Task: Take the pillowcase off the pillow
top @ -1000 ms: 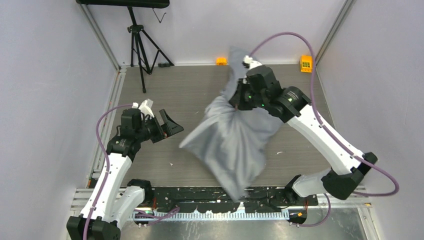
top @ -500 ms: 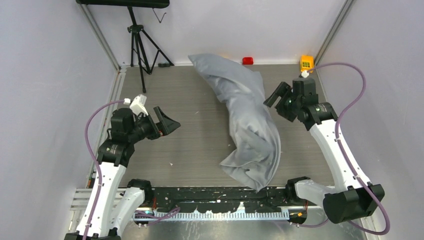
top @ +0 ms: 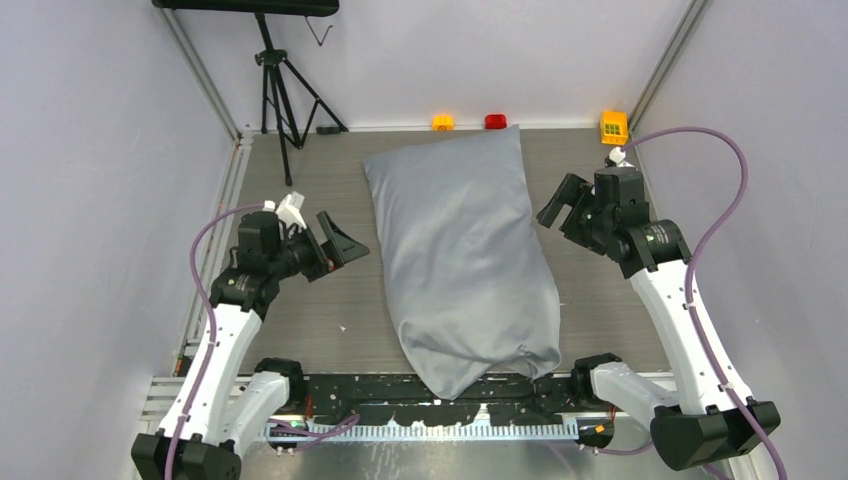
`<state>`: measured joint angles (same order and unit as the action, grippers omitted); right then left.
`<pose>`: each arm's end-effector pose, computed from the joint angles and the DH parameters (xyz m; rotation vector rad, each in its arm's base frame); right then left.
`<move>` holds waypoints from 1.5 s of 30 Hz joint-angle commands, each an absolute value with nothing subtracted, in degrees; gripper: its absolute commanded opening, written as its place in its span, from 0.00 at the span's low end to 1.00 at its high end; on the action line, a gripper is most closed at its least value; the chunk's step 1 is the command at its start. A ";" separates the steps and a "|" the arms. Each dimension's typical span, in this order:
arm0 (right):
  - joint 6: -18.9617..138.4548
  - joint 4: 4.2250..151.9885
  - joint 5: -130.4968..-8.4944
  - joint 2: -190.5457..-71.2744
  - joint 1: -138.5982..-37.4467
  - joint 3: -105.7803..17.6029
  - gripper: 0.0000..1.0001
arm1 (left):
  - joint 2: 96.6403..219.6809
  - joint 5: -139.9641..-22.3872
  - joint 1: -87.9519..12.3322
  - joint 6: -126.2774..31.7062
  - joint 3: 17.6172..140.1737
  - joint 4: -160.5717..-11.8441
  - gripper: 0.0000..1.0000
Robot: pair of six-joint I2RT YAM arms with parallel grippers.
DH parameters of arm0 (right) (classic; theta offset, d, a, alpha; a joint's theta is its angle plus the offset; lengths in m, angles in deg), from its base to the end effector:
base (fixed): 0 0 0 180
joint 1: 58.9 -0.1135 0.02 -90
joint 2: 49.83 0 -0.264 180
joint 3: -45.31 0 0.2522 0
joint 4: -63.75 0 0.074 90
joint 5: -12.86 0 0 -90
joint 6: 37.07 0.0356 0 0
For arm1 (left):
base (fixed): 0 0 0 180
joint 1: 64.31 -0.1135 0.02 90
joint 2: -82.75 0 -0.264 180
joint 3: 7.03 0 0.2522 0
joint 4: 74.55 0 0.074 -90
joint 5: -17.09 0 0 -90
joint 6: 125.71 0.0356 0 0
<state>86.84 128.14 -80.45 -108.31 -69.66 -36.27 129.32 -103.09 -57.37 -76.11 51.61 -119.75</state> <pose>0.1932 0.0346 0.3652 0.4938 2.2599 0.3361 0.1694 -0.0387 0.3007 -0.3289 2.2209 -1.0316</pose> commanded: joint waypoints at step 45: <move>92.70 110.23 -51.50 -107.16 -72.45 -38.94 0.00 | 130.90 -99.36 -33.89 -73.28 58.59 -113.69 0.85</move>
